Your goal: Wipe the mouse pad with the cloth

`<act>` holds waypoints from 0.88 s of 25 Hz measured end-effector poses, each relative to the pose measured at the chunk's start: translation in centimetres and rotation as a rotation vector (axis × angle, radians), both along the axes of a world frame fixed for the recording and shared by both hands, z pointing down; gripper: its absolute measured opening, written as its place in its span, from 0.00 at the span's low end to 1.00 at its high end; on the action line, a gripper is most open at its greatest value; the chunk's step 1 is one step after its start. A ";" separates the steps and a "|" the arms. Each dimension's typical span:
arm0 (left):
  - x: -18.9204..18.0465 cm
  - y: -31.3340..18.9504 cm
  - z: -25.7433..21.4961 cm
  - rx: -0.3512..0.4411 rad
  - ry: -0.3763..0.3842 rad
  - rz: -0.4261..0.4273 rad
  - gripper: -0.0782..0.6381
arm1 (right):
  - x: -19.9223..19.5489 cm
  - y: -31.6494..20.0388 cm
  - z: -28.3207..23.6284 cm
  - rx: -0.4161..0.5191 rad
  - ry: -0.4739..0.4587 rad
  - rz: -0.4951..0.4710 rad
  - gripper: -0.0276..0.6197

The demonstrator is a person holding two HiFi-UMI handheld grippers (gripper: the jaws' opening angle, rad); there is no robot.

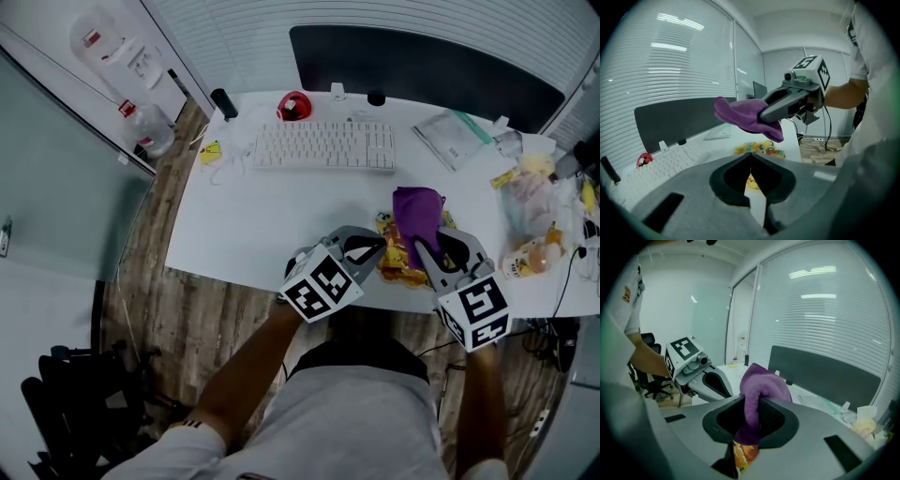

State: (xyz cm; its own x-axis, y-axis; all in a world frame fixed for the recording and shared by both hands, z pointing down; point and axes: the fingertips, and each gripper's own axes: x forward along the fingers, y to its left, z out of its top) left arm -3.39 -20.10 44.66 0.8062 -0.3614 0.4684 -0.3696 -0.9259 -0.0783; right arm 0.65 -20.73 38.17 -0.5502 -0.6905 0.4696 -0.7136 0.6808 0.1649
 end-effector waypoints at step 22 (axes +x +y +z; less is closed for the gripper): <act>1.7 -0.9 8.8 -0.143 -0.333 0.000 0.13 | -2.0 -3.1 10.1 -0.221 0.298 -0.215 0.15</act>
State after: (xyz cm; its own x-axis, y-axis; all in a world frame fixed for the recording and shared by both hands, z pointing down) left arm -1.66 -21.00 53.46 0.6009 -0.2739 0.7509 -0.3460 -0.9360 -0.0645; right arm -1.31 -23.83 48.31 -0.4887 -0.4398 0.7535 -0.4945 0.8511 0.1761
